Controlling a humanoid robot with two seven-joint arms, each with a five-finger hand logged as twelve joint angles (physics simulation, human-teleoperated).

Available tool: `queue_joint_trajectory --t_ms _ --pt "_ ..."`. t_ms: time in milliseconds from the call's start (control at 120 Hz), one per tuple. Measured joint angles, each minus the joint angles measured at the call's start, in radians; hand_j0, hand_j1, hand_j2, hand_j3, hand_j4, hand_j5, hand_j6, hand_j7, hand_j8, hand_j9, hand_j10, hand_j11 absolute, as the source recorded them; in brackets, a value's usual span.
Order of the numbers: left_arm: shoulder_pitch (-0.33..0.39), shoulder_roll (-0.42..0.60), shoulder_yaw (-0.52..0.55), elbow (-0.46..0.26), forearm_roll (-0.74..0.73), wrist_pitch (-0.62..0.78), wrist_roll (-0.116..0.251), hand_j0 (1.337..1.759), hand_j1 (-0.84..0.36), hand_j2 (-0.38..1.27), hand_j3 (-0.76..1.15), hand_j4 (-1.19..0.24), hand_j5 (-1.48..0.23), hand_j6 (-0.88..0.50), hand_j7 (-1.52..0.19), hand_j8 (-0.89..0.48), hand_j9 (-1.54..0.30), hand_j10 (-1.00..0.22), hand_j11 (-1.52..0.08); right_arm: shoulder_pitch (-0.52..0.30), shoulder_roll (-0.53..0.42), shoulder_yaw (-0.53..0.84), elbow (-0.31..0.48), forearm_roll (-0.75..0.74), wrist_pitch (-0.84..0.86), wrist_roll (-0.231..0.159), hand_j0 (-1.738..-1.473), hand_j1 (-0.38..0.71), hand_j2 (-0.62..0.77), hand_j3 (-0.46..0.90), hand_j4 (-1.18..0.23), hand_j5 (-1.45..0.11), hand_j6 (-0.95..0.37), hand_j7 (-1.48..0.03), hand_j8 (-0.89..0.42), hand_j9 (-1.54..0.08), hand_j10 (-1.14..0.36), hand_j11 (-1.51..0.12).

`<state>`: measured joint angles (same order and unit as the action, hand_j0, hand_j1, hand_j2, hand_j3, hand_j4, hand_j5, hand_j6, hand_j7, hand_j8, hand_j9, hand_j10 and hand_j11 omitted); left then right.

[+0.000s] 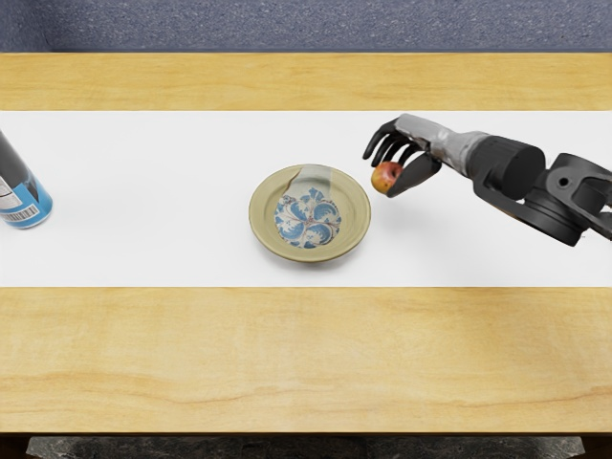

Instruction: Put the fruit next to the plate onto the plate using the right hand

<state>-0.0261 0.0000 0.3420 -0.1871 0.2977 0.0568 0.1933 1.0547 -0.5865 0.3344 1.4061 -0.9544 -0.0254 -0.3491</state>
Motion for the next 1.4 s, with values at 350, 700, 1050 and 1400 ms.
queue_joint_trajectory --t_ms 350,700,1050,1400 --pt "0.000 0.000 0.000 0.000 0.000 0.000 0.000 1.658 0.06 0.05 0.00 -0.24 -0.31 -0.24 -0.31 -0.24 -0.31 -0.24 -0.31 0.010 0.061 0.000 -0.003 -0.001 -0.001 -0.002 -1.658 0.27 0.21 0.00 -0.59 -0.80 -0.60 -0.78 -0.46 -0.79 -0.56 -0.79" --pt "0.000 0.000 0.000 0.000 0.000 0.000 0.000 1.658 0.06 0.05 0.00 -0.24 -0.31 -0.24 -0.31 -0.24 -0.31 -0.24 -0.31 0.010 0.107 0.000 -0.004 -0.001 -0.001 -0.002 -1.658 0.27 0.20 0.00 -0.59 -0.80 -0.60 -0.79 -0.46 -0.79 -0.55 -0.79" --pt "0.000 0.000 0.000 0.000 0.000 0.000 0.000 1.658 0.06 0.05 0.00 -0.24 -0.31 -0.24 -0.31 -0.24 -0.31 -0.24 -0.31 -0.005 0.157 -0.012 -0.007 -0.008 -0.005 -0.002 -1.658 0.27 0.21 0.00 -0.60 -0.81 -0.60 -0.79 -0.45 -0.79 -0.55 -0.79" --pt "0.000 0.000 0.000 0.000 0.000 0.000 0.000 1.658 0.06 0.05 0.00 -0.24 -0.31 -0.24 -0.31 -0.24 -0.31 -0.24 -0.31 -0.024 0.222 -0.025 -0.027 -0.019 -0.011 -0.003 -1.658 0.27 0.21 0.00 -0.59 -0.81 -0.61 -0.79 -0.45 -0.79 -0.55 -0.79"
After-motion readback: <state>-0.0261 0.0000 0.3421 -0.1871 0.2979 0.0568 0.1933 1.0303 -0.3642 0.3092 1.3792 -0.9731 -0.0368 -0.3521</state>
